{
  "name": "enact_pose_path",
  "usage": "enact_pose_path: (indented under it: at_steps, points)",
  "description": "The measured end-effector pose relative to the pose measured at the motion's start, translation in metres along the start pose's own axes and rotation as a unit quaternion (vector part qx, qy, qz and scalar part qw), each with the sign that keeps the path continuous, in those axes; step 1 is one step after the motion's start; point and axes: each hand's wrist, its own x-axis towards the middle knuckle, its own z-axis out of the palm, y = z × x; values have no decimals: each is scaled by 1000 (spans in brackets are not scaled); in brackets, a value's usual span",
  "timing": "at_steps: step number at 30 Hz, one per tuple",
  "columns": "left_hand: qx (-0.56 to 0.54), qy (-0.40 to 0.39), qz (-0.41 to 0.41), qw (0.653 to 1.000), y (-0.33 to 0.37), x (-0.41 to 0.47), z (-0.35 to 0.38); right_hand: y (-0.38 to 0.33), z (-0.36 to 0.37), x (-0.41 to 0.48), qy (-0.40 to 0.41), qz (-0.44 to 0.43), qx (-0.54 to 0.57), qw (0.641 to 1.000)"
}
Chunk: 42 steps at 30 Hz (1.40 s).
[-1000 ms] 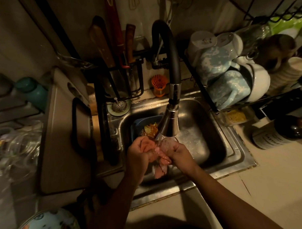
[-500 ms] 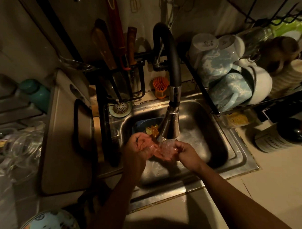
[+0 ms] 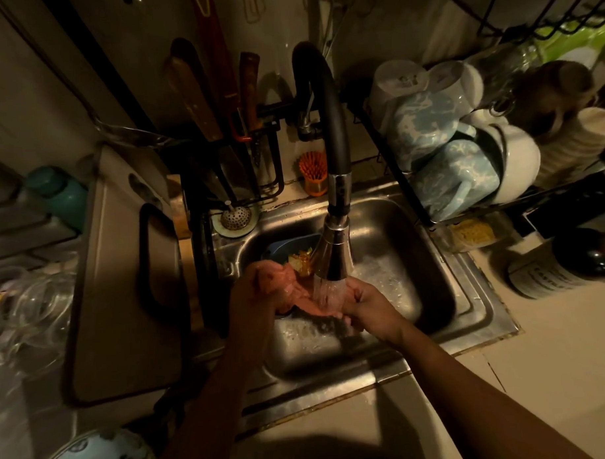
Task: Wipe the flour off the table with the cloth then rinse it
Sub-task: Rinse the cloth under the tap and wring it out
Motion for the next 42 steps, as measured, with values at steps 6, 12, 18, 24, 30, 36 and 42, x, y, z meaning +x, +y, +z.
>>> enact_pose_path:
  at_steps: [6,12,18,24,30,36,42]
  points:
    - [4,35,-10,999,-8,-4,9,-3,6,0,33,-20,-30,999]
    - [-52,17,-1,998,-21,-12,9,-6,13,2,48,-7,86,995]
    - [-117,11,-10,993,-26,-18,13,0,9,-2,-27,7,141,990]
    - [-100,29,-35,994,-40,-22,4,12,6,6,40,-18,12,999]
    - [-61,16,-38,997,-51,-23,6,7,9,5,35,-9,14,999]
    - [-75,-55,-48,995,-46,-20,25,4,17,-1,22,23,183,983]
    - [72,-58,-109,990,-47,-16,38,7,14,-10,55,-57,122,989]
